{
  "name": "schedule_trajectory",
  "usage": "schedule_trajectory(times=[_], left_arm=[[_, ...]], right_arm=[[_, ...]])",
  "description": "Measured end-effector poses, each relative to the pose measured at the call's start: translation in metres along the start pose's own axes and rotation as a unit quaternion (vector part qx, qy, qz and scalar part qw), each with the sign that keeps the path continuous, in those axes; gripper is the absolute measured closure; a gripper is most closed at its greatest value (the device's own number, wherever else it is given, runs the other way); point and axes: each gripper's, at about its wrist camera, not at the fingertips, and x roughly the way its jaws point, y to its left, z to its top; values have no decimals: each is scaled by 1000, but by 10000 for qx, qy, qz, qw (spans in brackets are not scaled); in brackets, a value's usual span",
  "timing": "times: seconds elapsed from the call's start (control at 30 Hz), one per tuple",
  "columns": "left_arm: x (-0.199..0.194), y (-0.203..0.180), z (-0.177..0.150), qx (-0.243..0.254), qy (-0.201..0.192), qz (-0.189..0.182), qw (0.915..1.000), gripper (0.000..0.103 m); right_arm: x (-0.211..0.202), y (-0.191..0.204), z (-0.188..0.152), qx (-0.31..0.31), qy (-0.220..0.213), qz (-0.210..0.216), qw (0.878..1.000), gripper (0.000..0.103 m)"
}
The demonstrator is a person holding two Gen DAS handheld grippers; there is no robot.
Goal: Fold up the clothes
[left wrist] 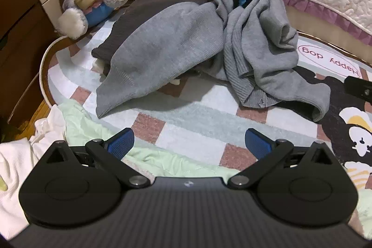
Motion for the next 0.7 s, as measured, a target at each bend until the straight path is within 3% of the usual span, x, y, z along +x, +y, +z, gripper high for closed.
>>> schedule_trajectory(times=[0.23, 0.4, 0.57, 0.7], left_arm=[[12, -3, 0, -79, 80, 160, 9998, 5], [5, 1, -8, 29, -107, 207, 9997, 7], [-4, 8, -14, -177, -431, -57, 9989, 7], [-5, 5, -15, -61, -515, 23, 9986, 9]], right_arm=[[3, -2, -1, -125, -4, -179, 9998, 20], [4, 0, -3, -120, 7, -205, 9997, 20], [6, -2, -3, -127, 23, -235, 9996, 20], [6, -4, -5, -132, 35, -253, 9996, 20]])
